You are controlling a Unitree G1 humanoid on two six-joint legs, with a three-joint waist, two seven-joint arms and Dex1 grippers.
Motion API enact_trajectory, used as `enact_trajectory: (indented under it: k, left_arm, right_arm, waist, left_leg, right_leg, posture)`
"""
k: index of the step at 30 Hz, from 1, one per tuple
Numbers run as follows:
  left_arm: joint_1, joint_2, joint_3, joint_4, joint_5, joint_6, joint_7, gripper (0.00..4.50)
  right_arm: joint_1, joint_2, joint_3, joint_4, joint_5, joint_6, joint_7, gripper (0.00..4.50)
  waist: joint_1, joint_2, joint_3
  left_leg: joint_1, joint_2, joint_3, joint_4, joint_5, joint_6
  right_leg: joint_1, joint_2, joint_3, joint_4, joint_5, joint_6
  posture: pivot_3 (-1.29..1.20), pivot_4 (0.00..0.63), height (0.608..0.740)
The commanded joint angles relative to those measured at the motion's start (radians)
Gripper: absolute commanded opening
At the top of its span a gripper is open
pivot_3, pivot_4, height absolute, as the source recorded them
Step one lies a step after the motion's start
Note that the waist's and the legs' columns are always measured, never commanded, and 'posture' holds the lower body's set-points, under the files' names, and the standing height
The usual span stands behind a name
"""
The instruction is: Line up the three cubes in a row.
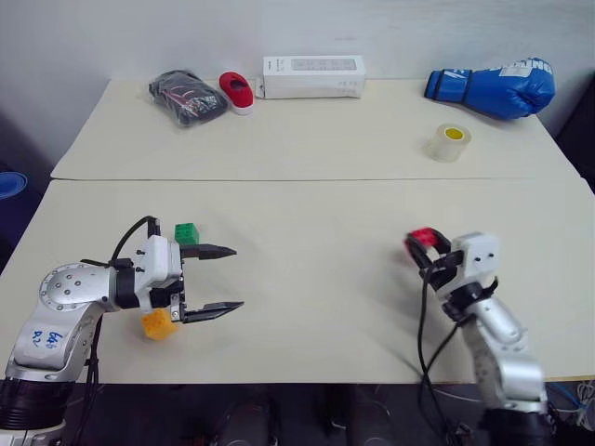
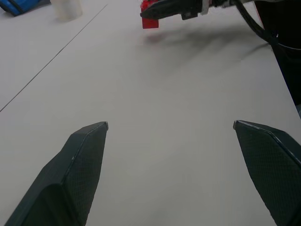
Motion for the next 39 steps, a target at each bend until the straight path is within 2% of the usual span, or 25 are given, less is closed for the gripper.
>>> enact_trajectory:
  k: [1,3,5,7,11,17,21,26,32,36,39]
  left_arm:
    - [0.003,0.007,0.025,-0.01,0.005,-0.027,-0.004,4.5]
    - [0.004,0.006,0.022,-0.01,0.003,-0.029,-0.006,4.5]
    - [0.003,0.003,0.022,-0.016,-0.003,-0.021,-0.003,4.5]
    - [0.021,0.003,0.029,-0.033,-0.014,-0.01,0.0,4.5]
    - [0.055,0.012,0.042,-0.073,-0.025,0.014,0.005,4.5]
    - [0.081,0.031,0.08,-0.077,-0.032,0.037,-0.001,4.5]
    - [0.1,0.042,0.121,-0.073,-0.038,0.05,0.01,4.5]
    - [0.185,0.006,0.321,-0.005,-0.072,0.074,0.093,4.5]
    - [0.327,-0.034,0.527,0.115,-0.069,0.069,0.147,4.5]
    - [0.386,-0.082,0.673,0.238,-0.06,0.037,0.24,4.5]
    - [0.423,-0.131,0.733,0.224,-0.085,0.067,0.314,4.5]
  right_arm:
    - [-0.039,-0.136,0.098,0.03,0.029,-0.107,0.349,1.49]
    - [-0.124,-0.199,0.19,0.156,0.005,-0.202,0.571,1.49]
    - [-0.185,-0.211,0.235,0.248,0.004,-0.248,0.679,1.49]
    - [-0.249,-0.177,0.269,0.353,0.007,-0.275,0.745,1.49]
    - [-0.332,-0.114,0.305,0.506,-0.006,-0.341,0.83,1.49]
    - [-0.385,-0.082,0.323,0.614,-0.018,-0.324,0.876,1.49]
    - [-0.396,-0.082,0.301,0.567,0.007,-0.306,0.87,2.8]
    - [-0.309,-0.146,0.209,0.395,0.064,-0.311,0.834,4.43]
    - [-0.162,-0.149,0.083,0.253,0.17,-0.328,0.785,4.47]
    - [-0.071,-0.178,0.004,0.201,0.251,-0.211,0.721,4.47]
    - [0.005,-0.177,-0.05,0.192,0.222,-0.271,0.697,4.47]
  waist:
    - [0.0,0.0,0.0]
    - [-0.001,-0.001,0.0]
    - [-0.001,-0.002,0.0]
    - [0.001,-0.002,0.0]
    - [0.0,-0.002,0.0]
    - [0.011,-0.002,0.0]
    - [0.01,-0.002,0.0]
    - [0.01,-0.001,0.001]
    - [0.012,-0.001,0.001]
    - [0.013,-0.001,0.0]
    - [0.013,-0.001,0.0]
  left_leg:
    - [0.0,0.0,-0.001,0.0,0.0,0.0]
    - [0.0,0.0,0.0,0.0,0.0,0.0]
    - [0.0,0.0,0.0,0.0,0.0,0.0]
    - [0.0,0.0,0.0,0.0,0.0,0.0]
    - [0.0,0.0,-0.001,0.001,0.0,0.0]
    - [0.001,0.0,-0.004,0.003,0.0,0.0]
    - [0.001,0.0,-0.004,0.003,0.0,0.0]
    - [0.001,0.0,-0.005,0.003,0.0,-0.001]
    - [0.001,0.0,-0.006,0.002,-0.001,-0.001]
    - [0.002,0.0,-0.006,0.002,-0.002,0.0]
    - [0.002,0.0,-0.006,0.002,-0.003,0.0]
  right_leg:
    - [0.0,0.0,0.0,0.0,0.0,0.0]
    - [0.0,0.0,-0.001,-0.001,0.0,0.0]
    - [0.001,0.0,-0.001,-0.001,0.0,0.0]
    - [0.001,-0.001,-0.002,0.0,0.0,0.0]
    - [0.002,-0.001,-0.003,-0.001,0.0,0.0]
    - [0.005,-0.002,-0.004,-0.002,0.0,0.0]
    - [0.006,-0.002,-0.005,-0.002,0.0,0.0]
    - [0.005,-0.002,-0.005,-0.003,0.0,0.0]
    - [0.007,-0.002,-0.006,-0.005,0.0,0.0]
    - [0.007,-0.002,-0.006,-0.006,0.001,0.001]
    - [0.007,-0.003,-0.006,-0.007,0.001,0.001]
  posture:
    - [0.0,0.15,0.74]
    - [0.0,0.15,0.74]
    - [0.0,0.15,0.74]
    - [0.0,0.15,0.74]
    - [0.0,0.15,0.74]
    - [0.0,0.15,0.74]
    - [0.0,0.15,0.74]
    - [0.0,0.15,0.74]
    - [0.0,0.15,0.74]
    - [0.0,0.15,0.74]
    - [0.0,0.15,0.74]
